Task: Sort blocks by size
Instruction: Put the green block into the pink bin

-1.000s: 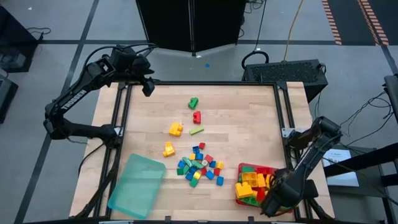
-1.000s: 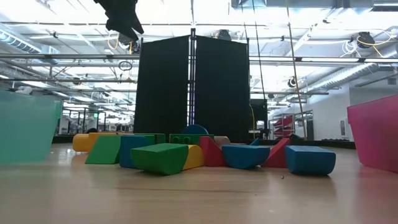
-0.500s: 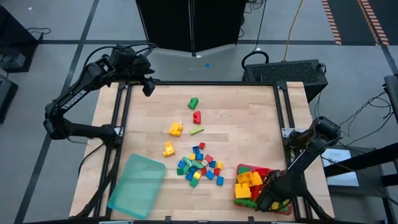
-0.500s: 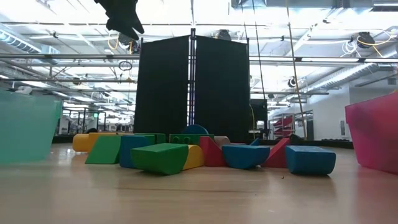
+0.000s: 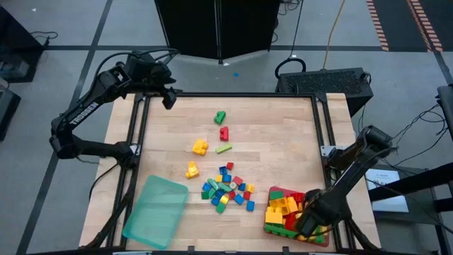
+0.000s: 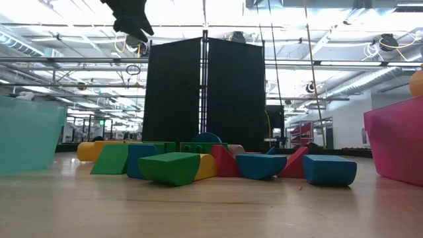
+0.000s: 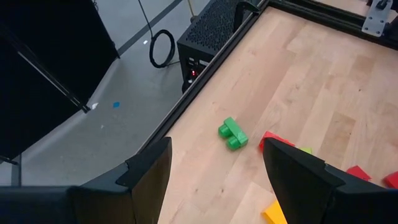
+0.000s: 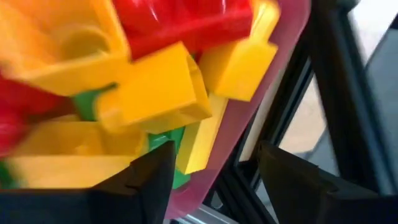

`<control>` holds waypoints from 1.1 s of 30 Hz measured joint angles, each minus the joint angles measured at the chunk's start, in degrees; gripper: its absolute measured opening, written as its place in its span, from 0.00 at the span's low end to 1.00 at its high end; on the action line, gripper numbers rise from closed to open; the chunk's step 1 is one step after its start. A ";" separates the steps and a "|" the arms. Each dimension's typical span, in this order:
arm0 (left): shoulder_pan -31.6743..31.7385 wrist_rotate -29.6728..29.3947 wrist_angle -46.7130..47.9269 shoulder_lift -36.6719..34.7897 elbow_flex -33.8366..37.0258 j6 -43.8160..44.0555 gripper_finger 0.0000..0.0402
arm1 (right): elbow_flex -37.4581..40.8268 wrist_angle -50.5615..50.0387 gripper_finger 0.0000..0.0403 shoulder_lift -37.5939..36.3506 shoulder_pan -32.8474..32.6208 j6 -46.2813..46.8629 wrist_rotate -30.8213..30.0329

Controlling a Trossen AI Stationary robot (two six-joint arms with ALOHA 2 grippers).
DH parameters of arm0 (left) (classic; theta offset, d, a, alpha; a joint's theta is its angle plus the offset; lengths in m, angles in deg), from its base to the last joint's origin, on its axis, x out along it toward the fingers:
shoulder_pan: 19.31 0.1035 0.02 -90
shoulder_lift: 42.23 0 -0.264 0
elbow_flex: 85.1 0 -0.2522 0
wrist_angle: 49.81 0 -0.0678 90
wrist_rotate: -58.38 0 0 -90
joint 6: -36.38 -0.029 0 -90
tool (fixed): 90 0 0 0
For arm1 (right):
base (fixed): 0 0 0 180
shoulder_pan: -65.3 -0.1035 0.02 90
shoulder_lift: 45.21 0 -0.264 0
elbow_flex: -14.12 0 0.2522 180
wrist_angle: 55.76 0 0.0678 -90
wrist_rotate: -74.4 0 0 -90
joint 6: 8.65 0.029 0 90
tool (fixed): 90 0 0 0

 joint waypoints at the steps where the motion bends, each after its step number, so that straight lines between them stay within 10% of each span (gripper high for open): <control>1: 0.02 0.00 -0.28 0.00 0.00 0.00 0.64 | -0.94 -1.76 0.54 -0.82 0.00 -0.14 -1.62; 14: 0.02 0.00 -0.30 0.00 0.00 0.00 0.64 | -6.86 -3.96 0.48 -9.42 22.05 -22.15 -47.57; 26: 0.02 -0.02 -0.26 0.00 0.00 -0.25 0.64 | -6.84 32.17 0.48 -1.97 53.02 -102.00 -39.78; 33: 0.04 -0.26 0.07 0.00 0.00 -0.13 0.64 | -6.84 41.55 0.48 4.69 61.19 -125.21 -25.77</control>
